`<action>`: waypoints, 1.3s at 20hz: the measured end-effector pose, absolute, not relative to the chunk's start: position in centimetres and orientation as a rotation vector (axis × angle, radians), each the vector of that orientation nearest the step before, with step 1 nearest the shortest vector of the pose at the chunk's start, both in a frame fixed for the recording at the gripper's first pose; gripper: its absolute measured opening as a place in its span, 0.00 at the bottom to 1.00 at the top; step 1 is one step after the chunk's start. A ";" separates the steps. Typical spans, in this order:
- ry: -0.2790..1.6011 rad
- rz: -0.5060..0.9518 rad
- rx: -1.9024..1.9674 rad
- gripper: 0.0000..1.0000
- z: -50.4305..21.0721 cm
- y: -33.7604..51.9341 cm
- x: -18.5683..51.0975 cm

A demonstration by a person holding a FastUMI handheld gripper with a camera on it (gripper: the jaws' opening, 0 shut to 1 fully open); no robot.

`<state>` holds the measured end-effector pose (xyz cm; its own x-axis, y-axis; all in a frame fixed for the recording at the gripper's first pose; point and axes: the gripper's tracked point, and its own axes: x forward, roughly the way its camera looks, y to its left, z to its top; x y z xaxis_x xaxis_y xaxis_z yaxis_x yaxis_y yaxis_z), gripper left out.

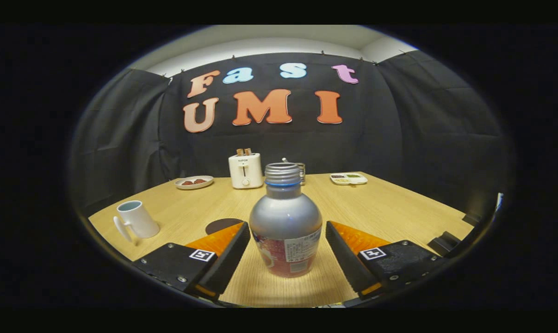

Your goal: Take the bottle from table, then pour the juice into the cup, finally place the bottle on the coaster

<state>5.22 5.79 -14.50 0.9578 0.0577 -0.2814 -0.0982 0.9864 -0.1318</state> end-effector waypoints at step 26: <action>0.225 0.080 -0.586 0.78 -12.3 14.3 5.4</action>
